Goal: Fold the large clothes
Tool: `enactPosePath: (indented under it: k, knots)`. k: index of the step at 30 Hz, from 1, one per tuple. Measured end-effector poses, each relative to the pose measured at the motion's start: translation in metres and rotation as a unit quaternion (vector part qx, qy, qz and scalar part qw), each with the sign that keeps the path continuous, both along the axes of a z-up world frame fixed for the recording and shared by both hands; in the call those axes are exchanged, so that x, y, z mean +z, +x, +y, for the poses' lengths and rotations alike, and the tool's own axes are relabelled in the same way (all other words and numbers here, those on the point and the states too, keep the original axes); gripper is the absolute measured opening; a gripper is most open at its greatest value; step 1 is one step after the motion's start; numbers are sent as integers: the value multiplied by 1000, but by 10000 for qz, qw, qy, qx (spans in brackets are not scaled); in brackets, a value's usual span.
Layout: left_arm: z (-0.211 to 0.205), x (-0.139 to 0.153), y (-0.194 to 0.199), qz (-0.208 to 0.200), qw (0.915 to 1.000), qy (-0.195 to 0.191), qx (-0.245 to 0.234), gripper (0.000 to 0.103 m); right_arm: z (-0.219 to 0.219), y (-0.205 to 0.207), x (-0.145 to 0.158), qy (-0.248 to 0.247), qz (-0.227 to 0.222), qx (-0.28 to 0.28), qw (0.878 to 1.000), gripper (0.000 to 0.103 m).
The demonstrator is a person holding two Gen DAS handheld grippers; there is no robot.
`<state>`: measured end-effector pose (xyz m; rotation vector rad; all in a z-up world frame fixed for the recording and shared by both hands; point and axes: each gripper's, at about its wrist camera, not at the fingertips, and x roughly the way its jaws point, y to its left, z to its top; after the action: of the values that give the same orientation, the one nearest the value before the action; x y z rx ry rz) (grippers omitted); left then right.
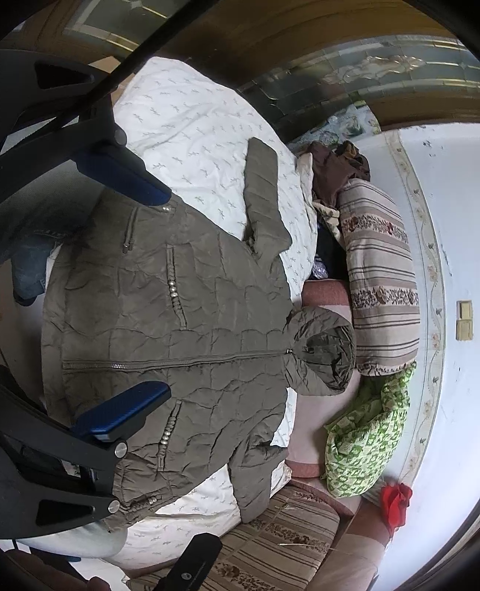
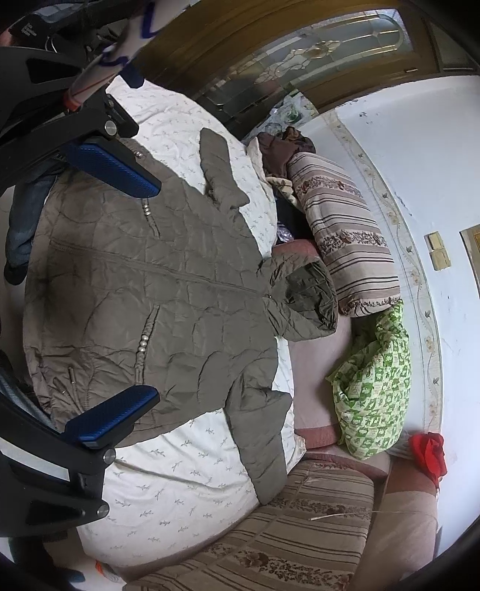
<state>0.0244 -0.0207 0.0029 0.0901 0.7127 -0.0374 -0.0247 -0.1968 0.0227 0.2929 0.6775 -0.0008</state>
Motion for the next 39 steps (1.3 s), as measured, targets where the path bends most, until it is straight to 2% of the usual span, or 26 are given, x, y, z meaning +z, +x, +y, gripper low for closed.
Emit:
enactPosePath:
  k: [7, 10, 13, 17, 19, 22, 24, 27, 28, 29, 30, 32, 34, 35, 37, 38, 39]
  knots:
    - [-25, 13, 26, -7, 9996, 29, -273, 95, -19, 20, 5, 287, -110, 93, 9995, 103]
    - [-43, 24, 47, 36, 9987, -45, -512, 95, -52, 50, 16, 977, -168, 251, 9948, 103]
    - [-64, 35, 79, 203, 9961, -354, -789, 95, -93, 93, 27, 1608, -164, 283, 9865, 103]
    - [-112, 44, 136, 250, 9937, -455, -994, 95, -160, 169, 25, 2189, 176, 153, 9755, 103]
    - [-145, 41, 168, 333, 9925, -441, -1093, 95, -192, 197, 12, 2435, 313, -78, 9694, 103]
    - [-187, 22, 206, 598, 9892, -544, -1226, 95, -263, 246, -32, 2579, 642, -883, 9600, 103]
    - [-211, 5, 224, 787, 9861, -626, -1324, 95, -305, 269, -69, 2938, 816, -1268, 9439, 101]
    - [-245, -28, 243, 981, 9820, -558, -1512, 95, -345, 283, -114, 2852, 992, -1731, 9375, 99]
    - [-253, -38, 247, 1040, 9809, -516, -1563, 95, -361, 284, -139, 2840, 1103, -1949, 9323, 98]
    - [-261, -51, 252, 1106, 9797, -470, -1607, 95, -373, 283, -157, 3041, 1173, -2052, 9228, 96]
    - [-269, -62, 256, 1178, 9787, -418, -1626, 94, -385, 282, -174, 3354, 1229, -2168, 9085, 93]
    - [-280, -81, 261, 1356, 9754, -419, -1684, 93, -409, 278, -198, 3746, 1038, -2372, 8903, 86]
    - [-285, -93, 264, 1412, 9744, -418, -1696, 93, -420, 270, -212, 3660, 1097, -2781, 8813, 82]
    - [-287, -96, 264, 1420, 9744, -418, -1693, 93, -426, 269, -219, 3616, 1076, -2902, 8795, 79]
    - [-292, -101, 263, 1406, 9744, -448, -1699, 93, -430, 269, -231, 3793, 758, -2985, 8725, 79]
    - [-292, -104, 263, 1386, 9750, -421, -1684, 93, -428, 270, -233, 3816, 615, -3011, 8718, 79]
    - [-293, -105, 263, 1369, 9756, -388, -1674, 93, -427, 272, -231, 3683, 543, -3036, 8770, 79]
